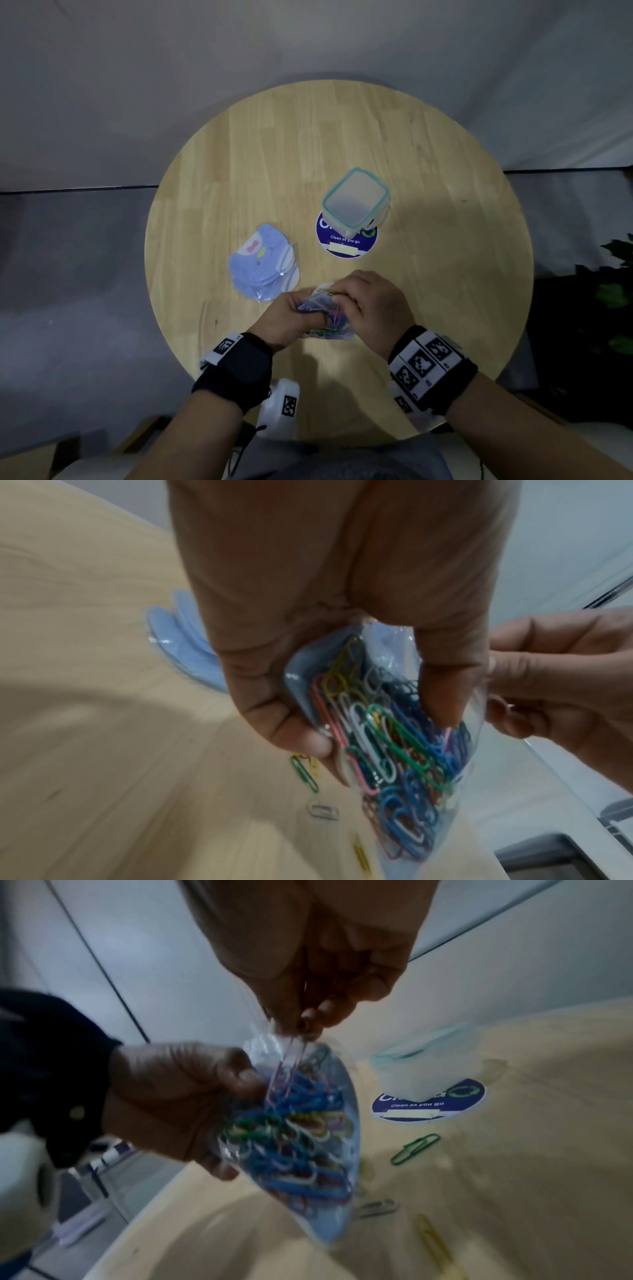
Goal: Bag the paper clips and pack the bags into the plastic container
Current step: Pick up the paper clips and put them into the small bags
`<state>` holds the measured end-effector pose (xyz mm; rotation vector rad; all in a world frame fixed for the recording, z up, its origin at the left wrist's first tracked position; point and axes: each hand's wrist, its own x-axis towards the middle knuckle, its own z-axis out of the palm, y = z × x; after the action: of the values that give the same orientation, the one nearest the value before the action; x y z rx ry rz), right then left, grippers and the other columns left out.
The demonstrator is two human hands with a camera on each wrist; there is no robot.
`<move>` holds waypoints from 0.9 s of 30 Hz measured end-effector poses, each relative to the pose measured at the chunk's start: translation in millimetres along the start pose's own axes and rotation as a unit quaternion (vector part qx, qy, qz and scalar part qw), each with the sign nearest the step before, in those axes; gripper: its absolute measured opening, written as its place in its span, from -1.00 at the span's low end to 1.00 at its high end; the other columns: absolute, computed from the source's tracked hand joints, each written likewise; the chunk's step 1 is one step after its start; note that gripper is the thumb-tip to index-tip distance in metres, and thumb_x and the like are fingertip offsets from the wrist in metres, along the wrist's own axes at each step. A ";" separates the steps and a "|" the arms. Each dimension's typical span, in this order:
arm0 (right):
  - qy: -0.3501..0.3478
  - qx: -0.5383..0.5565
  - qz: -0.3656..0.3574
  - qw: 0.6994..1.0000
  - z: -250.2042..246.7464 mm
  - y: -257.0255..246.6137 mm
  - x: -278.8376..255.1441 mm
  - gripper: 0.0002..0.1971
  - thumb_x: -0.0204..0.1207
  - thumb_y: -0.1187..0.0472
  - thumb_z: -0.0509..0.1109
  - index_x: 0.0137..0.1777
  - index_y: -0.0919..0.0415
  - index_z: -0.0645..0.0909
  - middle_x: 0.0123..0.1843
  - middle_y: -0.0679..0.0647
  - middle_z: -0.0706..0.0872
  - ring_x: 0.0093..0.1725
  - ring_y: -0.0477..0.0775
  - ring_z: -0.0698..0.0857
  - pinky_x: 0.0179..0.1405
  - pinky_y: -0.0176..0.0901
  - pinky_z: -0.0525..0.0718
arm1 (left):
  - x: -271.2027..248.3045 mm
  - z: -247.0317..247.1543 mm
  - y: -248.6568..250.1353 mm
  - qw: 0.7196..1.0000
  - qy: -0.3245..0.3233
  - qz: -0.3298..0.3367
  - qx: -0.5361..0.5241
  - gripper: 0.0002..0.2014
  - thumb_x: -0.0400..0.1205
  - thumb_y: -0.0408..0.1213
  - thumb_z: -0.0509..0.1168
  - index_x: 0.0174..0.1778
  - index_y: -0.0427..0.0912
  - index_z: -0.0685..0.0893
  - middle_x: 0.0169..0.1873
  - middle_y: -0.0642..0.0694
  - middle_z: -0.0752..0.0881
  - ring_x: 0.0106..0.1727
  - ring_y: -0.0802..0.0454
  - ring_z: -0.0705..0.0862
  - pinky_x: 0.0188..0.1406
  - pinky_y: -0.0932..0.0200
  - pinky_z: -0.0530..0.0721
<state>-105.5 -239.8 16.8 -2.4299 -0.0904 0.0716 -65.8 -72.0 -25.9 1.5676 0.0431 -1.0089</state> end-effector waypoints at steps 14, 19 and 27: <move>-0.191 -0.080 0.092 0.974 -21.5 -6.8 14.7 -0.83 0.49 0.16 0.32 -0.02 0.16 0.71 0.00 0.16 0.73 -0.01 0.23 0.67 -0.18 -0.12 0.50 | -5.6 6.7 -9.1 0.998 -0.035 0.037 0.026 -0.63 0.28 -0.18 0.55 -0.03 -0.26 0.79 -0.05 -0.37 0.80 0.06 -0.40 0.71 0.19 -0.31 0.61; -0.237 -0.095 0.087 0.963 -22.0 -10.3 14.2 -0.79 0.51 0.16 0.30 0.05 0.10 0.73 0.09 0.16 0.67 0.08 0.26 0.65 -0.08 -0.09 0.54 | -3.9 6.3 -0.9 0.996 -0.071 0.048 0.039 -0.71 0.30 -0.28 0.56 -0.07 -0.23 0.80 -0.12 -0.26 0.81 -0.09 -0.06 0.73 0.09 -0.09 0.68; -0.137 -0.002 0.080 0.987 -14.4 -12.2 9.1 -0.78 0.42 0.22 0.36 0.01 0.19 0.75 -0.07 0.21 0.82 -0.05 0.24 0.74 -0.03 0.04 0.69 | -3.8 6.1 4.5 0.996 -0.069 0.064 -0.008 -0.73 0.38 -0.55 0.51 -0.01 -0.40 0.74 -0.13 -0.23 0.78 -0.08 -0.02 0.72 0.05 0.08 0.69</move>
<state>-95.9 -239.1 35.4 -2.4146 -0.0186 0.4777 -69.2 -76.4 -19.5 1.4642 -0.1427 -1.0108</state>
